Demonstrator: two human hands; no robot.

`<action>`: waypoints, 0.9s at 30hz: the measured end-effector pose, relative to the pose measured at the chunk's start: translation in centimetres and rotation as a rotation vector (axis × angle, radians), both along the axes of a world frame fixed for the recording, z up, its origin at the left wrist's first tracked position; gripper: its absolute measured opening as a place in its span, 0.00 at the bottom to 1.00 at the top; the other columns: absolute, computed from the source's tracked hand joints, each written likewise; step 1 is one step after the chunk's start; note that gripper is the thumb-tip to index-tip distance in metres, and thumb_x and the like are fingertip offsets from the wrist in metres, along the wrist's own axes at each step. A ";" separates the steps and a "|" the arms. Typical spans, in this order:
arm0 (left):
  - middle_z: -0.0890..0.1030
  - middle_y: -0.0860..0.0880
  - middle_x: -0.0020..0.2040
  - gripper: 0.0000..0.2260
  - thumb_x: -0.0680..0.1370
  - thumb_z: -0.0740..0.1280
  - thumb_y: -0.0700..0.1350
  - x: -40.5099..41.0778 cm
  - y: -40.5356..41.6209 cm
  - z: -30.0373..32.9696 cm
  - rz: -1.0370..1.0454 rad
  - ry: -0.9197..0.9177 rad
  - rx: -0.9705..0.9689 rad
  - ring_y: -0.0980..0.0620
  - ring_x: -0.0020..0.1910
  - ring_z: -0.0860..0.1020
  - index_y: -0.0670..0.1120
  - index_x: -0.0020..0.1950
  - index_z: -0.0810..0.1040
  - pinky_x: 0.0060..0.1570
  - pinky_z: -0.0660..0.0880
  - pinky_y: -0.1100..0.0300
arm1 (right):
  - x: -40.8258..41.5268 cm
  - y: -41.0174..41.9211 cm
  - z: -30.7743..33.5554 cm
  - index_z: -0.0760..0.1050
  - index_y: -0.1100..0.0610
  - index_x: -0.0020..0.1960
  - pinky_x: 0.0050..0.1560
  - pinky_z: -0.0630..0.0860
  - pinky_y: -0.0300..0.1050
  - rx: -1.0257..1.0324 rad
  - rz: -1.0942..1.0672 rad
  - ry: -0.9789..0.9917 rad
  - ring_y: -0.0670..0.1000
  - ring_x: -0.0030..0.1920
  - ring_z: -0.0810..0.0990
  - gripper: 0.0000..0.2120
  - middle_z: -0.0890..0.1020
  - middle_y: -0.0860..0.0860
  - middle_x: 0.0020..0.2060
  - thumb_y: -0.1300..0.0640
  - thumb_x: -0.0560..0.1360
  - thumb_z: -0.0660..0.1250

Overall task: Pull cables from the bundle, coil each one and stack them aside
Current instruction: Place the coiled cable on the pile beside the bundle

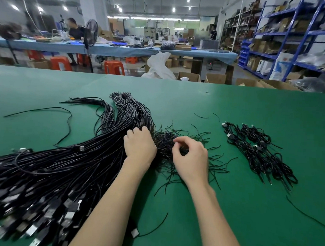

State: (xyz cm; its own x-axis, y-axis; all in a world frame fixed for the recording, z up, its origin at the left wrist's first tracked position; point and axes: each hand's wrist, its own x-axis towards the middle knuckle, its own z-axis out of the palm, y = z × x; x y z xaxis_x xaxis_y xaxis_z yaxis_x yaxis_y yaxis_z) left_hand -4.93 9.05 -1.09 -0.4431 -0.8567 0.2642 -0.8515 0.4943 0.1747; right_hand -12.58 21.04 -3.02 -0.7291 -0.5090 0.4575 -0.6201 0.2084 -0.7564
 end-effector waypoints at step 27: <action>0.82 0.45 0.51 0.07 0.79 0.63 0.44 1.0 -0.1 4.2 -0.082 0.339 0.207 0.42 0.51 0.80 0.46 0.53 0.80 0.49 0.73 0.56 | -0.1 -0.1 0.6 0.83 0.48 0.45 0.37 0.73 0.27 -0.103 0.132 -0.327 0.38 0.36 0.81 0.04 0.84 0.43 0.34 0.54 0.76 0.70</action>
State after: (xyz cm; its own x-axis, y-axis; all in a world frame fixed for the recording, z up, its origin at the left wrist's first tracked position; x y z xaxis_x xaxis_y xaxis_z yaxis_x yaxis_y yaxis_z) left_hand -3.92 9.00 3.15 -0.4292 -0.8728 0.2326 -0.6879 0.4827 0.5420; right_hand -12.70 20.92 -2.44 -0.7765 -0.5720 0.2643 -0.3581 0.0555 -0.9320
